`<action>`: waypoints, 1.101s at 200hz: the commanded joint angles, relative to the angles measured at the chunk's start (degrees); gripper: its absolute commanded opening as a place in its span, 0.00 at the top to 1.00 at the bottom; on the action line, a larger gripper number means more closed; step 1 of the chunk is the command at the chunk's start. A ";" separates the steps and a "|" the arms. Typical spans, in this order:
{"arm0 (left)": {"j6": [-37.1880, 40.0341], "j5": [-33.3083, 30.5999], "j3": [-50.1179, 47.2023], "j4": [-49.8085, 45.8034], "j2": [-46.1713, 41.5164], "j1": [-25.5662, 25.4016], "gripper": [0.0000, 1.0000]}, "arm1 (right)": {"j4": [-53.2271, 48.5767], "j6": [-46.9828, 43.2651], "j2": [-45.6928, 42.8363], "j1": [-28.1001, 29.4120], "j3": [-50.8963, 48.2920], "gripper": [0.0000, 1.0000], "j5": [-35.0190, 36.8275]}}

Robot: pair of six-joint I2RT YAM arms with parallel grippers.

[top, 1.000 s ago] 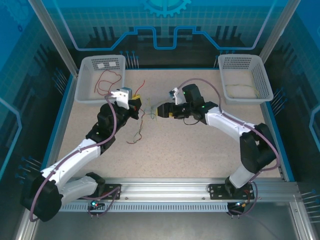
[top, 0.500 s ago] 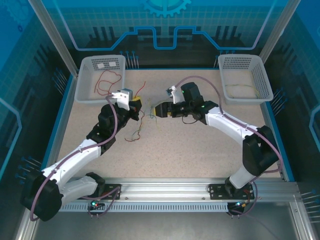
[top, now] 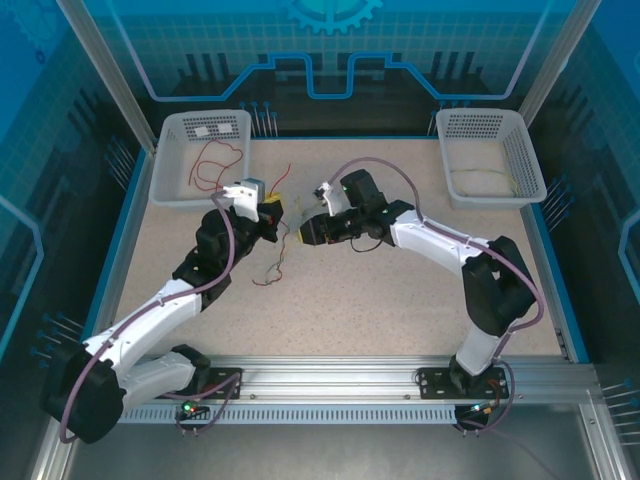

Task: Untangle the cables

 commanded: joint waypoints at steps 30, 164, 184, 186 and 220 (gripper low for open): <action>-0.93 0.44 -0.48 2.22 -1.03 -0.26 1.00 | 0.23 -0.20 1.96 1.39 3.01 0.86 -1.02; -0.25 -8.61 -0.80 -3.69 -8.14 4.49 1.00 | -2.63 5.57 -9.78 -15.59 -10.66 1.00 17.92; 0.29 -8.76 -0.81 -4.84 -9.12 5.17 1.00 | -2.94 5.66 -12.88 -19.47 -13.03 1.00 20.79; 0.32 -8.87 -0.77 -4.91 -9.20 5.25 1.00 | -2.91 5.70 -13.13 -19.88 -13.19 1.00 20.95; 0.19 -10.89 -2.19 -4.21 -9.74 6.89 1.00 | -3.97 5.66 -17.99 -27.25 -16.31 1.00 22.57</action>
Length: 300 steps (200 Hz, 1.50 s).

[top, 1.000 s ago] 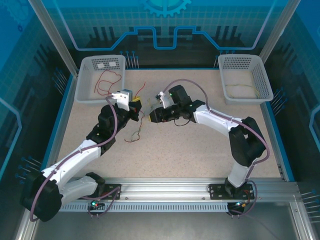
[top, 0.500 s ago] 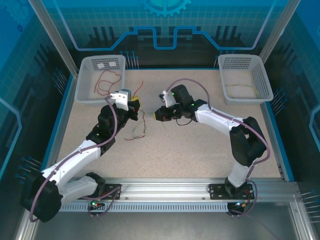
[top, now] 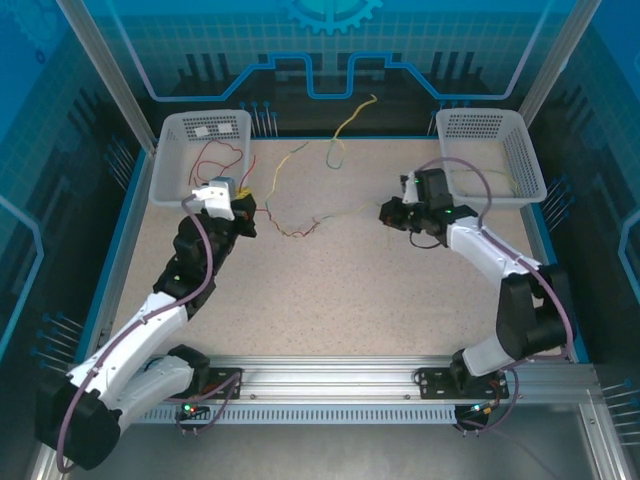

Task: Untangle the cables

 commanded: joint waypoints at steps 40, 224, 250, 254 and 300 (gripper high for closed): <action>-0.50 -4.97 -3.17 2.02 -1.32 3.80 1.00 | -3.35 0.19 -10.91 -13.99 -6.19 1.00 7.31; -2.47 -7.79 -5.11 0.11 -2.36 11.94 1.00 | -10.70 2.76 -24.34 -33.40 -11.21 1.00 23.03; -3.19 -8.19 -5.03 -0.20 -1.66 12.58 1.00 | -12.52 2.92 -26.26 -34.24 -11.23 1.00 27.12; -3.41 -8.51 -5.03 -0.24 -1.61 12.66 1.00 | -12.54 2.82 -26.59 -34.35 -11.32 1.00 27.47; -6.59 -11.75 -4.75 -1.95 -1.73 15.11 1.00 | -15.12 4.27 -28.98 -36.24 -10.98 1.00 33.12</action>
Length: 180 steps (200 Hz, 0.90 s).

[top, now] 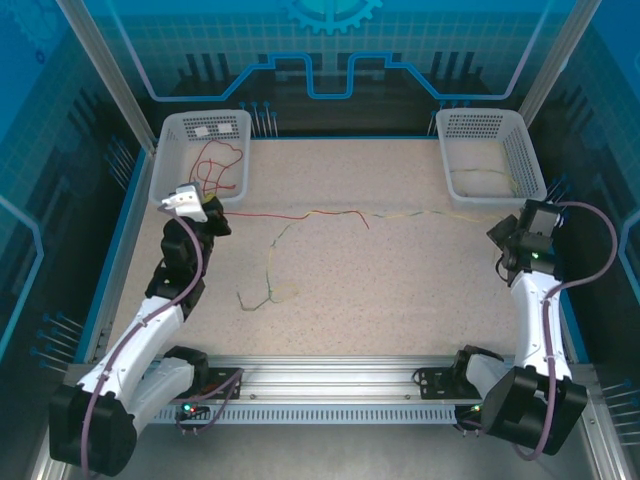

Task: Untangle the cables

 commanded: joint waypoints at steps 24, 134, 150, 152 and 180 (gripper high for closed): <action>-5.15 -4.73 0.77 -2.94 0.50 5.44 1.00 | -2.21 2.33 -1.45 -3.61 -0.25 1.00 9.80; -5.55 16.07 6.09 -2.67 4.95 5.17 1.00 | 3.85 0.83 -5.31 2.60 -3.43 1.00 0.51; -4.51 15.95 7.45 -3.30 5.30 2.92 1.00 | 5.14 0.86 -6.17 6.71 -3.99 1.00 1.50; -4.58 15.92 7.57 -3.30 5.28 2.80 1.00 | 5.35 0.87 -6.33 7.27 -4.11 1.00 1.71; -6.43 18.30 8.72 -2.80 4.45 2.40 1.00 | 7.01 0.62 -7.01 11.87 -5.50 1.00 5.31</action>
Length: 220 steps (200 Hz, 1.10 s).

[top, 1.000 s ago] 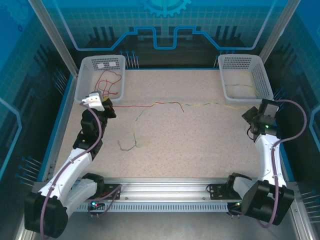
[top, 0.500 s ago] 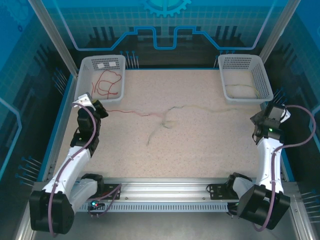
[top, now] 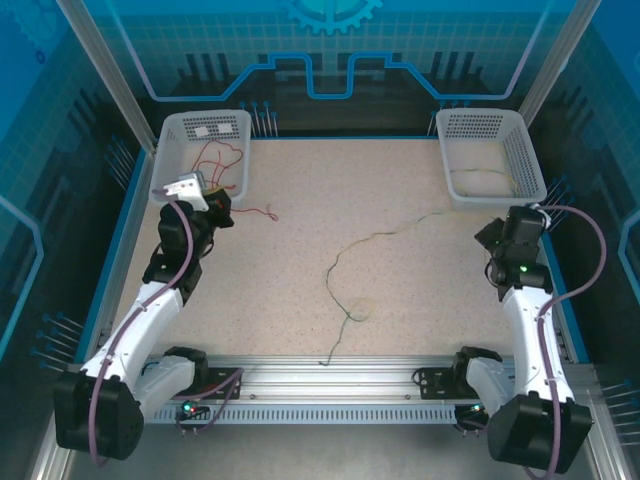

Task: Untangle the cables

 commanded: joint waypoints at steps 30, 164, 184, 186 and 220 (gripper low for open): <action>1.09 -1.77 4.25 -0.13 -2.38 -1.09 1.00 | 4.24 0.12 0.01 3.13 -1.96 1.00 1.23; 16.05 -18.25 28.45 -1.62 8.97 -0.88 1.00 | 7.11 -0.49 5.89 7.52 -0.90 1.00 1.76; 17.32 -18.28 31.71 0.16 11.97 1.65 1.00 | 7.68 -0.41 6.11 7.60 -0.99 1.00 1.60; 17.13 -17.76 31.82 0.47 12.32 2.03 1.00 | 7.80 -0.41 6.11 7.61 -0.99 1.00 1.54; 17.29 -14.61 36.20 4.28 18.65 6.70 1.00 | 7.78 -0.62 6.29 7.62 -1.25 1.00 1.43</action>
